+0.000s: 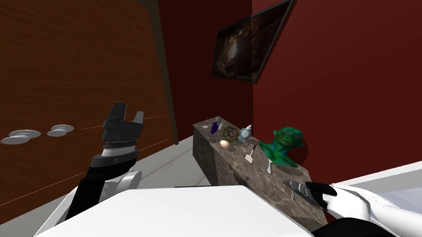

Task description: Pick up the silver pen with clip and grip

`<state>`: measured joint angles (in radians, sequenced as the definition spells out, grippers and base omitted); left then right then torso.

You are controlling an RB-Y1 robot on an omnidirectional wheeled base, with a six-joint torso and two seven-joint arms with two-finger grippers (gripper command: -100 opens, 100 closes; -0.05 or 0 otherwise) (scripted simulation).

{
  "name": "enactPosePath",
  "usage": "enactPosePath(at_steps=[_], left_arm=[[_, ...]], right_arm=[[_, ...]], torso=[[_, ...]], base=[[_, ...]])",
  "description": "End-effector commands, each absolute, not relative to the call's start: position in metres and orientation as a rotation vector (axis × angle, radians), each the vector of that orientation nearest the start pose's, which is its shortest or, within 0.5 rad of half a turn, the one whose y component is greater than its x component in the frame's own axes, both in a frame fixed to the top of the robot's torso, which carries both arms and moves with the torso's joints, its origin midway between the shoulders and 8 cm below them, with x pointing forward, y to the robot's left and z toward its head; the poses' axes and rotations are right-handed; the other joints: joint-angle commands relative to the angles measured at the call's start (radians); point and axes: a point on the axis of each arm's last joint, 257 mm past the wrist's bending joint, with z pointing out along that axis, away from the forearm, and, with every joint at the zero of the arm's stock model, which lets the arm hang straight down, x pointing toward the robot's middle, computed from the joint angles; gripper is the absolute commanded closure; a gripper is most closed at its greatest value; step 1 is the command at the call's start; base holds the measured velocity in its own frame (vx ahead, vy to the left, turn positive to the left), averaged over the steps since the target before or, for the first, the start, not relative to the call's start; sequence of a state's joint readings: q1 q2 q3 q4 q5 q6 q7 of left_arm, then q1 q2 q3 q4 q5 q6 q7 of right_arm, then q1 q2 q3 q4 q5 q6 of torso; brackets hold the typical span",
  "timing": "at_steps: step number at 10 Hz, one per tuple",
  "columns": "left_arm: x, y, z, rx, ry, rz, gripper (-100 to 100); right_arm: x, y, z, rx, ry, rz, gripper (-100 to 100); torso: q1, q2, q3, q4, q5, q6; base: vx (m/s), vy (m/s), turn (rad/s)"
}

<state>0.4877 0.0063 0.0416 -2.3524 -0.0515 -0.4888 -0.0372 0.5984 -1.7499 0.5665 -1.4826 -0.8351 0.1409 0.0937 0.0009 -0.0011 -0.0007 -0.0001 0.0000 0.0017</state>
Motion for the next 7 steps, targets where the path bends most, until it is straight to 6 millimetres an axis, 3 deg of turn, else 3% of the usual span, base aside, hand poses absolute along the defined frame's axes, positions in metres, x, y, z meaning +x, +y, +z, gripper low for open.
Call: enactPosePath(at_steps=[1,2,6,7], left_arm=[[0.330,0.280,0.058,-0.544,0.603,-1.212,0],[0.330,0.280,0.058,-0.544,0.603,-1.212,0],[0.330,0.280,0.058,-0.544,0.602,-1.212,0],[0.330,0.280,0.058,-0.544,0.602,-1.212,0]], right_arm=[[0.153,-0.707,-0.329,1.105,2.446,-0.355,0],[0.147,-0.711,-0.333,1.142,2.431,-0.364,-100],[0.119,-0.722,-0.351,1.288,2.372,-0.399,-100],[0.125,-0.720,-0.348,1.263,2.382,-0.392,-100]], torso=[[0.000,0.000,0.000,0.000,0.000,0.000],[0.000,0.001,0.001,0.000,0.000,0.000],[-0.003,0.010,0.006,0.003,-0.001,0.000],[-0.003,0.011,0.006,0.003,-0.001,0.000]], base=[[0.000,0.000,0.000],[-0.040,-0.015,0.190],[-0.127,-0.040,0.320],[-0.060,-0.013,0.066]])
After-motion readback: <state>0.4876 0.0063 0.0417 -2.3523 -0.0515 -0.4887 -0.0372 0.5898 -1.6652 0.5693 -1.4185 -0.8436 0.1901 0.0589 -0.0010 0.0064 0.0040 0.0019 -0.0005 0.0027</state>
